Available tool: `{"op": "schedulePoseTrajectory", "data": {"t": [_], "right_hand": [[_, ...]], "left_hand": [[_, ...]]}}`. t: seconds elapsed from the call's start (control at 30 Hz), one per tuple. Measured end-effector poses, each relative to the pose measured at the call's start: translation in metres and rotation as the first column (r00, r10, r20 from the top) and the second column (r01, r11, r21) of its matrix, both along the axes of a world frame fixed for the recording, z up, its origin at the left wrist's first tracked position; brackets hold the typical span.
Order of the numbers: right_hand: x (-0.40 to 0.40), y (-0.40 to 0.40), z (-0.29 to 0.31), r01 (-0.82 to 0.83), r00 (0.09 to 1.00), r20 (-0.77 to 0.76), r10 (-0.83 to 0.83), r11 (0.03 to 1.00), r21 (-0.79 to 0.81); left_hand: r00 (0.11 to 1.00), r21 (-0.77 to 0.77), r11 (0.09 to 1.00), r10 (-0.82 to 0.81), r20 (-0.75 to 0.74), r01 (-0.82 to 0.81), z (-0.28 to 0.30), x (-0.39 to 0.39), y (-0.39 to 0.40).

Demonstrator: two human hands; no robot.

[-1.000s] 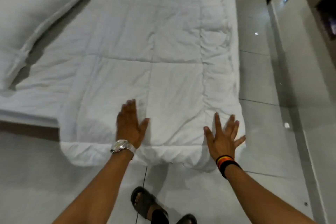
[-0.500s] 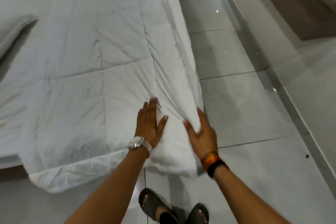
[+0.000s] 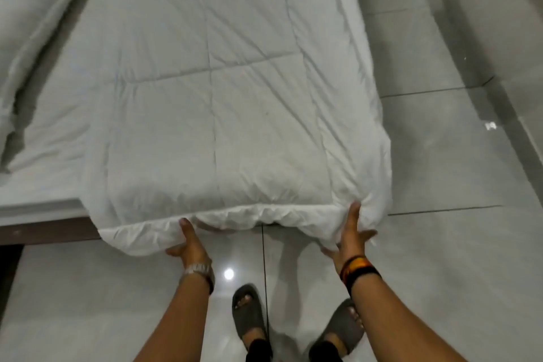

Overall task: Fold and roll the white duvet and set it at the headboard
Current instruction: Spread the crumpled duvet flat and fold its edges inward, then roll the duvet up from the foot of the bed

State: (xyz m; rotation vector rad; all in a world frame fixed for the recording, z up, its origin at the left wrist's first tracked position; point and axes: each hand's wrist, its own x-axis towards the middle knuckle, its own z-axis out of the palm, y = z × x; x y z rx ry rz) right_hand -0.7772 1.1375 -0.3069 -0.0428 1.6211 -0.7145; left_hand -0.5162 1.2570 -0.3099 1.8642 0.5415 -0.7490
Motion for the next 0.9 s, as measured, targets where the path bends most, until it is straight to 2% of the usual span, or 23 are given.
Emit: {"op": "schedulePoseTrajectory", "data": {"t": [0.07,0.13,0.2,0.23,0.3,0.37,0.43,0.5,0.6,0.63,0.67,0.73,0.77,0.83,0.9], "right_hand": [[0.026,-0.02,-0.023,0.216,0.974,0.081,-0.212,0.975,-0.041],[0.045,-0.037,-0.051,0.355,0.929,0.167,-0.331,0.925,-0.136],[0.061,-0.043,-0.059,0.433,0.899,0.165,-0.406,0.88,-0.195],[0.067,-0.042,-0.055,0.454,0.888,0.175,-0.425,0.87,-0.194],[0.084,-0.034,-0.046,0.479,0.871,0.211,-0.444,0.862,-0.164],[0.098,-0.023,-0.042,0.466,0.876,0.233,-0.424,0.867,-0.177],[0.102,-0.023,-0.044,0.464,0.881,0.199,-0.429,0.866,-0.187],[0.103,-0.035,-0.046,0.47,0.881,0.063,-0.468,0.855,-0.219],[0.092,-0.044,-0.049,0.416,0.881,-0.104,-0.462,0.86,-0.296],[0.088,-0.036,-0.05,0.366,0.89,-0.158,-0.427,0.878,-0.31],[0.082,-0.024,-0.049,0.327,0.891,-0.21,-0.403,0.889,-0.322],[0.067,0.008,-0.048,0.248,0.892,-0.303,-0.335,0.924,-0.292],[0.061,0.021,-0.041,0.234,0.898,-0.309,-0.313,0.935,-0.268],[0.052,0.04,-0.018,0.244,0.908,-0.294,-0.297,0.948,-0.204],[0.047,0.05,0.011,0.24,0.908,-0.294,-0.298,0.946,-0.218]], "left_hand": [[0.986,-0.153,0.983,0.078,-0.15,-0.101,-0.016,0.022,-0.011],[0.979,-0.328,0.94,0.024,-0.2,-0.09,-0.033,0.039,-0.027],[0.982,-0.482,0.866,0.054,-0.178,-0.135,-0.037,0.045,-0.047],[0.983,-0.517,0.84,0.096,-0.158,-0.165,-0.036,0.046,-0.054],[0.958,-0.543,0.792,0.193,-0.21,-0.279,-0.036,0.047,-0.059],[0.949,-0.53,0.793,0.197,-0.246,-0.302,-0.039,0.05,-0.052],[0.932,-0.455,0.818,0.26,-0.252,-0.352,-0.042,0.056,-0.042],[0.913,-0.424,0.81,0.332,-0.236,-0.404,-0.041,0.074,-0.036],[0.949,-0.554,0.771,0.25,-0.19,-0.314,-0.043,0.1,-0.028],[0.956,-0.532,0.794,0.257,-0.142,-0.293,-0.046,0.102,-0.021],[0.953,-0.475,0.827,0.274,-0.128,-0.301,-0.05,0.102,-0.012],[0.944,-0.264,0.907,0.32,-0.077,-0.329,-0.05,0.086,0.011],[0.94,-0.2,0.918,0.337,-0.059,-0.342,-0.04,0.075,0.027],[0.929,-0.153,0.916,0.369,-0.039,-0.37,-0.01,0.062,0.062],[0.922,-0.136,0.913,0.371,-0.113,-0.385,0.017,0.068,0.078]]}}
